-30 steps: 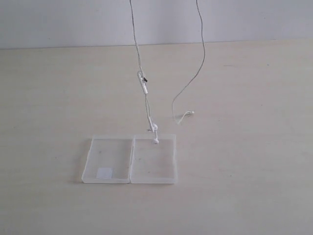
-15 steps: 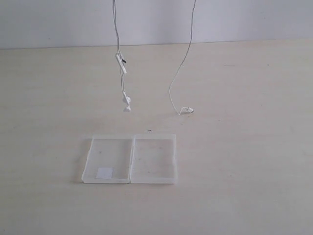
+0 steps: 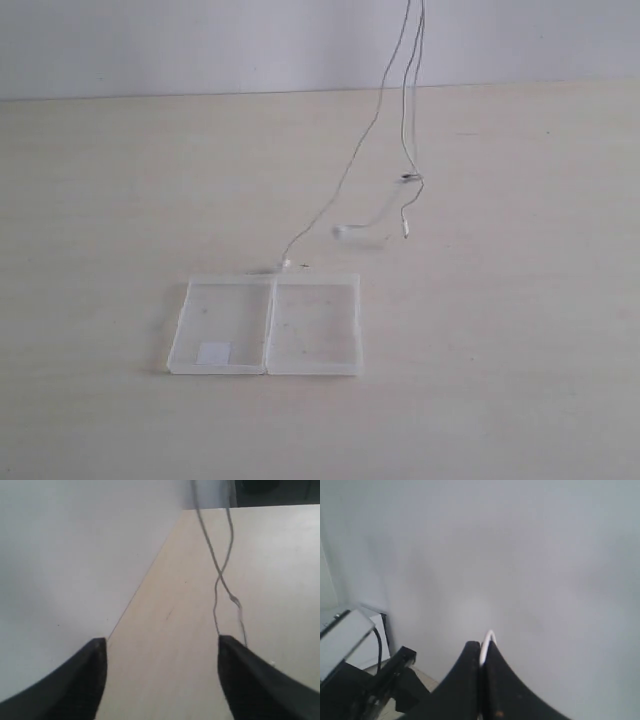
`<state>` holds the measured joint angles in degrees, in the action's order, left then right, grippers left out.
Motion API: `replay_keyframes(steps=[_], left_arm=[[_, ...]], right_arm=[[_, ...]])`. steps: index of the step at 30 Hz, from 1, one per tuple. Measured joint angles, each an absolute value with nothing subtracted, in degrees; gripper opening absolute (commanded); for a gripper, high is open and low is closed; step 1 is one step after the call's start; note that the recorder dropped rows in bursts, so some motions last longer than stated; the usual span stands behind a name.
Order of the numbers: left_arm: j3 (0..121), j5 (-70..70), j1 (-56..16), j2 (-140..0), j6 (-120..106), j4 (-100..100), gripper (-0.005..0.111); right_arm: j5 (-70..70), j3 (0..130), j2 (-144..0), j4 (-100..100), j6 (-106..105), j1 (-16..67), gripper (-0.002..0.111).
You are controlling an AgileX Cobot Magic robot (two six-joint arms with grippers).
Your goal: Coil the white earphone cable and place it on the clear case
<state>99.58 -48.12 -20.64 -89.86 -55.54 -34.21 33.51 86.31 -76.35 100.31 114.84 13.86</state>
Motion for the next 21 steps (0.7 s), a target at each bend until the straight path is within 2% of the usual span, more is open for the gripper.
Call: replay_keyframes(steps=[14, 21], left_arm=[[99.6, -47.9, -20.6, -90.0, -55.1, -34.7, 0.074], [99.5, -55.0, -20.6, -90.0, -57.0, -40.7, 0.076]], right_arm=[[36.2, 97.1, -78.6, 100.1, 120.8, 14.0, 0.000], [37.4, 97.3, -81.2, 100.0, 121.0, 14.0, 0.000]])
